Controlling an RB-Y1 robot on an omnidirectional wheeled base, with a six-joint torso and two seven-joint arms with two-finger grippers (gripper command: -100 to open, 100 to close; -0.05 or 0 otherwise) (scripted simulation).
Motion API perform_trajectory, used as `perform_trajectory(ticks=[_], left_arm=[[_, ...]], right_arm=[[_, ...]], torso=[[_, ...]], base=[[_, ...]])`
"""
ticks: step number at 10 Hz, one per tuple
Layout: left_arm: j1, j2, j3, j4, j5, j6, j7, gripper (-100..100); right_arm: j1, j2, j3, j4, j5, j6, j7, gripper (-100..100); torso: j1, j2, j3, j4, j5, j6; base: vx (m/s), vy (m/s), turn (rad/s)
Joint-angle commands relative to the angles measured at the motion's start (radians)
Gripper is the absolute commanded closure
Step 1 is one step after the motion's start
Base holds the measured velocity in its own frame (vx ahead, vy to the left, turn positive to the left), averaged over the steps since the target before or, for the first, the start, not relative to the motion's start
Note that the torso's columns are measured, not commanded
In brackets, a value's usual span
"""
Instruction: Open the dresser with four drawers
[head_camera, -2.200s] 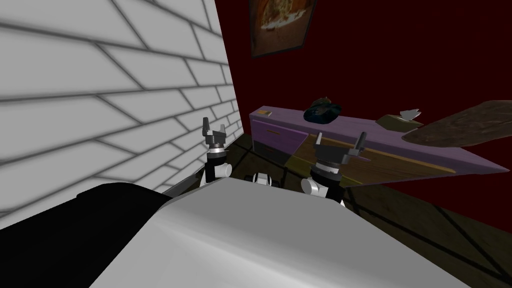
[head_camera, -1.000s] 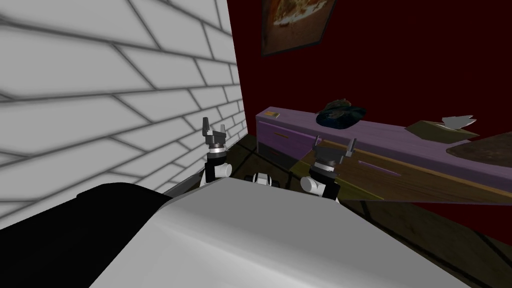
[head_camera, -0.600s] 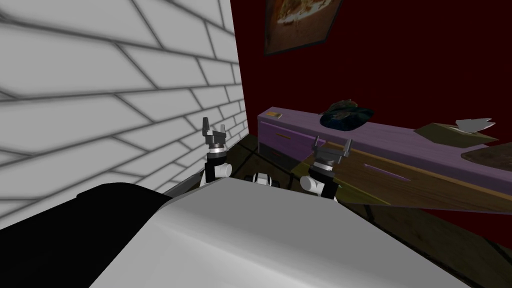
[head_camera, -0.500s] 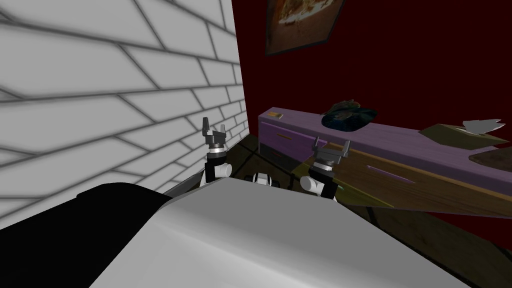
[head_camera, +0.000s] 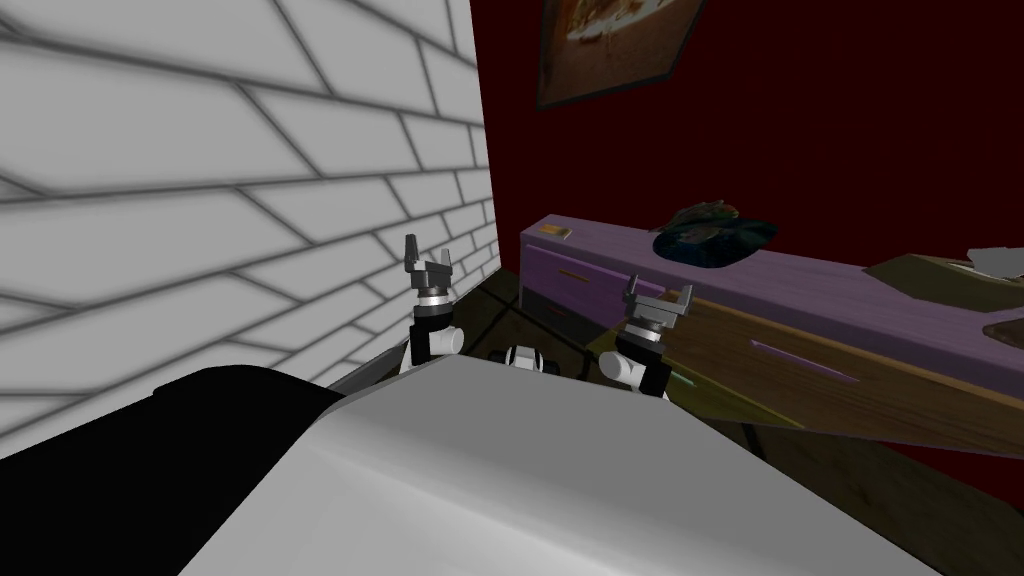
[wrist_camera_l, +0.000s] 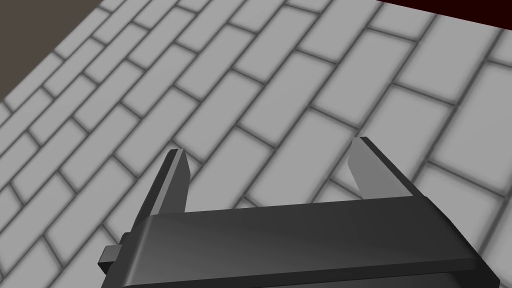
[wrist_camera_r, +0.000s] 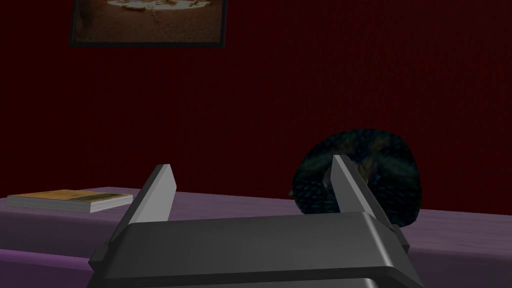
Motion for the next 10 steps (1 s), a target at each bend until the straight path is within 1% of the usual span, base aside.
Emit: perform_trajectory(ticks=[1, 2, 3, 4, 5, 6, 7, 8, 9, 10], left_arm=[[0.000, 0.000, 0.000, 0.000, 0.000, 0.000, 0.000, 0], [0.000, 0.000, 0.000, 0.000, 0.000, 0.000, 0.000, 0], [0.000, 0.000, 0.000, 0.000, 0.000, 0.000, 0.000, 0], [0.000, 0.000, 0.000, 0.000, 0.000, 0.000, 0.000, 0], [0.000, 0.000, 0.000, 0.000, 0.000, 0.000, 0.000, 0], [0.000, 0.000, 0.000, 0.000, 0.000, 0.000, 0.000, 0], [0.000, 0.000, 0.000, 0.000, 0.000, 0.000, 0.000, 0], [0.000, 0.000, 0.000, 0.000, 0.000, 0.000, 0.000, 0], [0.000, 0.000, 0.000, 0.000, 0.000, 0.000, 0.000, 0], [0.000, 0.000, 0.000, 0.000, 0.000, 0.000, 0.000, 0]], right_arm=[[-0.012, -0.001, -0.004, 0.037, -0.031, -0.005, -0.077, -100], [-0.024, 0.000, -0.008, 0.073, -0.062, -0.006, -0.107, -100], [-0.024, 0.000, -0.008, 0.073, -0.062, -0.006, -0.136, -100], [-0.024, 0.000, -0.008, 0.073, -0.062, -0.006, -0.150, -100], [-0.036, 0.002, -0.012, 0.109, -0.092, -0.007, -0.186, -100], [-0.036, 0.002, -0.012, 0.109, -0.092, -0.007, -0.211, -100], [-0.036, 0.002, -0.012, 0.109, -0.092, -0.007, -0.220, -100], [-0.049, 0.005, -0.015, 0.147, -0.122, -0.008, -0.258, -100], [-0.049, 0.005, -0.015, 0.147, -0.122, -0.008, -0.286, -100], [-0.062, 0.008, -0.019, 0.186, -0.151, -0.008, -0.317, -100]], torso=[[0.000, -0.001, 0.000, 0.000, 0.000, 0.000], [0.001, -0.001, -0.001, 0.000, 0.000, 0.000], [0.002, -0.003, -0.001, -0.001, 0.001, 0.000], [0.001, -0.002, -0.001, 0.000, 0.000, 0.000], [-0.001, 0.000, 0.000, 0.000, 0.000, 0.000], [0.000, 0.000, 0.000, 0.000, 0.000, 0.000], [0.001, -0.001, -0.001, 0.000, 0.000, 0.000], [0.000, 0.000, 0.000, 0.000, 0.000, 0.000], [0.001, -0.002, -0.001, 0.000, 0.000, 0.000], [0.001, -0.002, -0.001, 0.000, 0.000, 0.000]], base=[[0.039, 0.035, 0.053], [0.060, 0.060, 0.094], [0.053, 0.047, 0.045], [0.021, 0.017, -0.004], [0.037, 0.028, 0.083], [0.044, 0.033, 0.046], [0.020, 0.018, -0.008], [0.042, 0.038, 0.073], [0.045, 0.036, 0.053], [0.054, 0.042, 0.074]])
